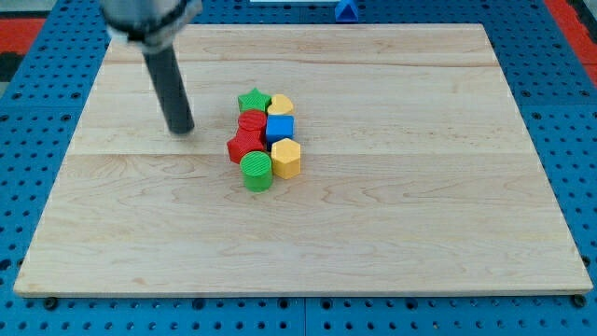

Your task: Point your arm towards bottom center

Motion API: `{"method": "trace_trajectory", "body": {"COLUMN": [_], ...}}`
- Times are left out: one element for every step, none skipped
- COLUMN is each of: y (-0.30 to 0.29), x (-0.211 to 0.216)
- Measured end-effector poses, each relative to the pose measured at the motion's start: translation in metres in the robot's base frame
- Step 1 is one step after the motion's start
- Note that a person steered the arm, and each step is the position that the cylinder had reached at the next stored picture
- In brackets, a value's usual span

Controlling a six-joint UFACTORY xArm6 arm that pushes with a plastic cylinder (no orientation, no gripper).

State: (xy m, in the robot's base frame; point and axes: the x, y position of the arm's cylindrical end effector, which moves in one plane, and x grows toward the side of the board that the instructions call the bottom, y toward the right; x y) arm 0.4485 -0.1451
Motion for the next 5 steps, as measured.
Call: {"method": "trace_trajectory", "body": {"y": [0.002, -0.004, -0.041, -0.043, -0.008], "x": [0.044, 0.045, 0.057, 0.06, 0.096]}}
